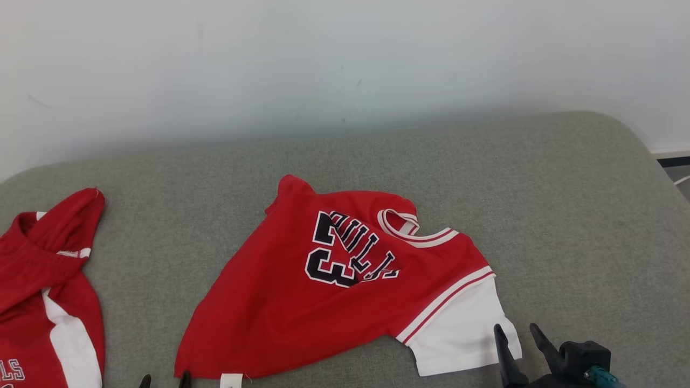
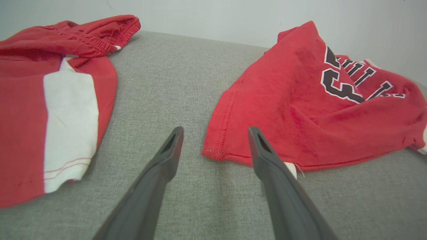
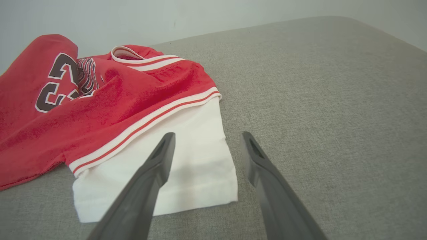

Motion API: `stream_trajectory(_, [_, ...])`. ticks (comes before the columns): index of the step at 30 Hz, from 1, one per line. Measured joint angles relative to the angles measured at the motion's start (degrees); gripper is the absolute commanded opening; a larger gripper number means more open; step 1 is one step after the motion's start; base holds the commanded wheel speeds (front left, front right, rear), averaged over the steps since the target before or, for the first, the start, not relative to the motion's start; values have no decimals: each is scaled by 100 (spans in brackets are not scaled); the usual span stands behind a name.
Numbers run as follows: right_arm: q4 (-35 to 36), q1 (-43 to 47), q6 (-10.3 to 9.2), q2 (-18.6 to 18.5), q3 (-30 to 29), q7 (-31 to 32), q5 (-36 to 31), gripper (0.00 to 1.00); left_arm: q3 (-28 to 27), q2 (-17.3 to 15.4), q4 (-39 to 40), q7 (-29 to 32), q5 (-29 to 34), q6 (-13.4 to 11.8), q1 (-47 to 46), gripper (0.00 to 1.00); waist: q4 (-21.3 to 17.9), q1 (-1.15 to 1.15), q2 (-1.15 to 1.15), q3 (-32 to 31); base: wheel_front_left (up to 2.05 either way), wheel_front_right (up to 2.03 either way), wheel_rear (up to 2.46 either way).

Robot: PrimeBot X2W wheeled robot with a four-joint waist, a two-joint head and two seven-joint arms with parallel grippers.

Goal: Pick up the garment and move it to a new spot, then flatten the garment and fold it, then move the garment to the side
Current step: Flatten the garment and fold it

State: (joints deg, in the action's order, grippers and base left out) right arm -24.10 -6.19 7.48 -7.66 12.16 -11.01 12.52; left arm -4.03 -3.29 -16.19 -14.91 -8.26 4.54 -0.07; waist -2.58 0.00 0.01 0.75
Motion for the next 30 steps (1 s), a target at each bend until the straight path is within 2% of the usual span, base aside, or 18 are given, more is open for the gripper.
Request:
stream_trajectory(16, [-1094, -525, 0, 81, 134, -67, 68, 100, 141, -58, -1017, 0, -25, 221, -742, 100, -84, 0, 0, 437, 0, 0, 0])
stream_trajectory(17, [-1146, -559, 0, 90, 156, -85, 70, 92, 138, -59, -1082, 0, -27, 226, -774, 100, -87, 0, 0, 453, 0, 0, 0])
stream_trajectory(18, [-1192, -590, 0, 94, 169, -110, 77, 92, 142, -58, -1129, 0, -27, 227, -798, 100, -92, 0, 0, 464, 0, 0, 0])
stream_trajectory(20, [-1265, -641, 0, 98, 192, -137, 118, 47, 131, -55, -1206, 0, -31, 241, -851, 100, -104, 0, 0, 475, 0, 0, 0])
stream_trajectory(21, [-1304, -664, 0, 98, 205, -145, 127, 33, 122, -60, -1298, -1, -30, 242, -888, 100, -109, 0, 0, 478, 0, 0, 0])
stream_trajectory(22, [-1349, -693, 0, 98, 227, -158, 148, 14, 121, -70, -1404, -2, -30, 243, -920, 96, -116, 0, 0, 478, 0, 0, 0])
stream_trajectory(23, [-1389, -723, 0, 98, 248, -160, 164, 0, 112, -71, -1478, -3, -44, 245, -946, 40, -124, 0, 0, 477, 0, 0, 0])
stream_trajectory(24, [-1415, -741, 0, 100, 275, -163, 168, 0, 118, -75, -1534, -3, -54, 245, -972, 17, -131, 0, 0, 473, 0, 0, 0])
stream_trajectory(25, [-1439, -753, 0, 110, 300, -176, 179, 0, 121, -85, -1569, -3, -54, 247, -996, 0, -137, 0, 0, 467, 0, 0, 0])
stream_trajectory(30, [-1494, -794, 0, 93, 424, -227, 356, 0, 97, -86, -1510, -2, -70, 271, -1024, 0, -141, 0, 0, 411, 0, 0, 0])
